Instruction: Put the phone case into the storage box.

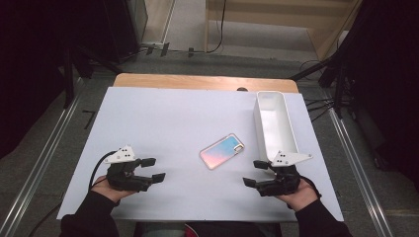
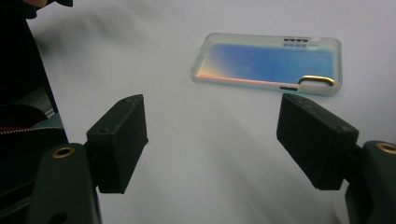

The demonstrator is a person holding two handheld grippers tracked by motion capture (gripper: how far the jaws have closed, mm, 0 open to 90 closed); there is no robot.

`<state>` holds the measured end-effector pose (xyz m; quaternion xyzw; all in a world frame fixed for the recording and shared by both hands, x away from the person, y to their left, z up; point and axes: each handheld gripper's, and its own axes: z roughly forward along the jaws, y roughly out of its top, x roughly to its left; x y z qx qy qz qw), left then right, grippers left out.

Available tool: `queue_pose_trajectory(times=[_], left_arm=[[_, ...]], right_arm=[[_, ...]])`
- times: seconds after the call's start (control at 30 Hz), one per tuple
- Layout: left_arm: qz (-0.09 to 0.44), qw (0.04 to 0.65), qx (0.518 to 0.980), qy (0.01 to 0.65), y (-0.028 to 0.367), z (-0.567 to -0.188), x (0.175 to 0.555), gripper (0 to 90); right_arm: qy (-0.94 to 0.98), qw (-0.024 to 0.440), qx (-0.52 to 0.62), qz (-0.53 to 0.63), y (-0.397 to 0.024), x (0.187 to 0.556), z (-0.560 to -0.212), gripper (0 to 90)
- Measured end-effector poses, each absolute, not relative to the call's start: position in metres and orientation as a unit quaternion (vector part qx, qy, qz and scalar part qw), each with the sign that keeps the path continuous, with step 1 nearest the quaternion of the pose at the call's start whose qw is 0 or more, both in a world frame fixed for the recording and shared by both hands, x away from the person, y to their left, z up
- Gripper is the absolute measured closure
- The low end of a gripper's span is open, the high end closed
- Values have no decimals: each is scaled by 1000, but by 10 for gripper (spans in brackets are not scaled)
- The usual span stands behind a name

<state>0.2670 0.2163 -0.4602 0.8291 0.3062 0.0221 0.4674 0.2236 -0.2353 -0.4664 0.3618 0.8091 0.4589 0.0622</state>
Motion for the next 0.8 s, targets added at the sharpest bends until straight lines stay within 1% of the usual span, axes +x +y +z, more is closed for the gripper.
queue_pose_trajectory(times=[0.33,0.43,0.8], left_arm=[[35,469,823,319,216,-457,270,284],[33,465,824,321,214,-456,272,252],[38,462,825,325,202,-457,277,251]], right_arm=[[810,62,363,457,-235,224,-467,232],[811,63,362,455,-235,224,-467,232],[812,61,362,454,-235,225,-467,232]])
